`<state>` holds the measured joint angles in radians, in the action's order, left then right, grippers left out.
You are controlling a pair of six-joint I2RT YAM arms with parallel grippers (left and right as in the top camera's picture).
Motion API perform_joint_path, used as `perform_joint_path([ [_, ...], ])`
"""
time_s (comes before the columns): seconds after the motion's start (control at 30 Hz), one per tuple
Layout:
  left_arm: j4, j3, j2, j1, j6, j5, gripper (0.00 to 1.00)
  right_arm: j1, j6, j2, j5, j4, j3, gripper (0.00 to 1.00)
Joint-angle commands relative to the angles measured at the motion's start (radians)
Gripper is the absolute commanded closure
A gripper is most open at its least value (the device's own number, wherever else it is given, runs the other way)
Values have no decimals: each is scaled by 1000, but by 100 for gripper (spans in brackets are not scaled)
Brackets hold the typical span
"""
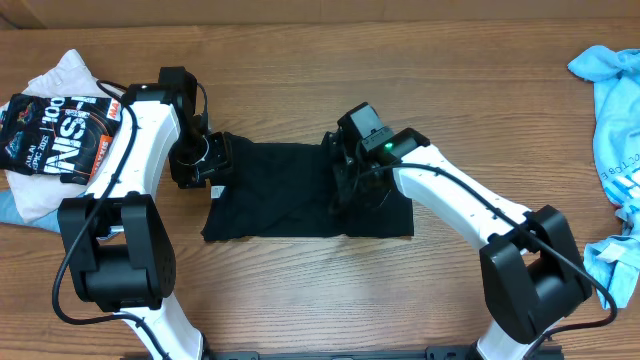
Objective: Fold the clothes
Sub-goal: 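Fold the strip's right end leftward over the middle with the right gripper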
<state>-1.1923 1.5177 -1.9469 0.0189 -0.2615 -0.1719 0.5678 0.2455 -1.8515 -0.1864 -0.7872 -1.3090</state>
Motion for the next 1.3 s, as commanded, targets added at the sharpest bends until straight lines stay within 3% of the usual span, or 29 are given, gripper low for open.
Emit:
perform_joint_path([
  [0.0, 0, 22, -2, -9, -4, -1, 36, 21, -6, -29, -13, 9, -13, 64],
  [0.1, 0, 22, -2, -9, -4, -1, 36, 32, -6, -49, -24, 16, -5, 66],
  [0.17, 0, 22, -2, -9, -4, -1, 35, 39, -6, -62, -26, 19, -5, 73],
  [0.23, 0, 22, -2, -9, -3, -1, 35, 44, -6, -74, -34, 21, -5, 88],
  [0.3, 0, 22, -2, -9, -3, -1, 36, 50, -16, -77, -77, 25, -5, 92],
  [0.43, 2, 22, -2, -9, -4, -1, 35, 68, -139, -77, -246, 50, -5, 86],
  [0.73, -1, 22, -2, -9, -3, -1, 35, 73, -142, -77, -234, 39, -5, 65],
  [0.9, -5, 22, -2, -9, -3, -1, 33, 74, -142, -77, -234, 30, -3, 64],
  [1.03, -11, 22, -2, -9, 16, -1, 31, 73, -137, -76, -220, 20, -5, 81],
  [1.27, -7, 22, -2, -9, 60, 52, 25, 65, -89, 44, 34, -140, -124, 73],
])
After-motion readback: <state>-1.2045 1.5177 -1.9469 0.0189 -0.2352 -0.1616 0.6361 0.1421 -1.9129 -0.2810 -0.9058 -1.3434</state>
